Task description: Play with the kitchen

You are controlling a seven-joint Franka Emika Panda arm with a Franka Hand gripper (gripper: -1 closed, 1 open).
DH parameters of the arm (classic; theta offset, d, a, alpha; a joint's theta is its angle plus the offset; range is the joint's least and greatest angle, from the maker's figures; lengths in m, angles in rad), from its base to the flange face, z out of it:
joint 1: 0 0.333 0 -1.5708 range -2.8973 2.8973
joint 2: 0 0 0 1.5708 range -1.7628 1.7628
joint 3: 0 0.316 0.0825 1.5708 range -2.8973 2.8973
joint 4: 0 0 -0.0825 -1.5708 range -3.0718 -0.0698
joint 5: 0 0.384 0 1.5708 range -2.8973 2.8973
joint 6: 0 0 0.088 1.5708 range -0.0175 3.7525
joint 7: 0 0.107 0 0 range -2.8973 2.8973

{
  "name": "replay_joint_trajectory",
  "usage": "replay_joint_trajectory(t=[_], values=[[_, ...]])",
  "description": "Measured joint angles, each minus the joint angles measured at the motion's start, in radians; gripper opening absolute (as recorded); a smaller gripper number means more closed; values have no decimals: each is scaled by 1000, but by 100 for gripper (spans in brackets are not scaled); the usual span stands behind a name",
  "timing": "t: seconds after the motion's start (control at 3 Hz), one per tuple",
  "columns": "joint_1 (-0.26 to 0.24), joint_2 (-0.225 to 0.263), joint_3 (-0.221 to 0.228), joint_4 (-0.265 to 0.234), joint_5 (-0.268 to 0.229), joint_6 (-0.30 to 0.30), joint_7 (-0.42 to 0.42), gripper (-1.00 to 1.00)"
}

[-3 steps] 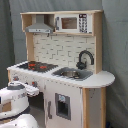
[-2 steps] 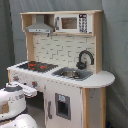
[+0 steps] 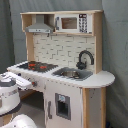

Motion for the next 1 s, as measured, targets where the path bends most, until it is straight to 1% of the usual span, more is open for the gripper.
replay_joint_trajectory(t=[0.33, 0.67, 1.0], values=[[22, 12, -78, 0, 2, -72, 12, 100], [28, 20, -136, 10, 20, -153, 30, 100], [26, 21, -156, 24, 86, -234, 38, 100]])
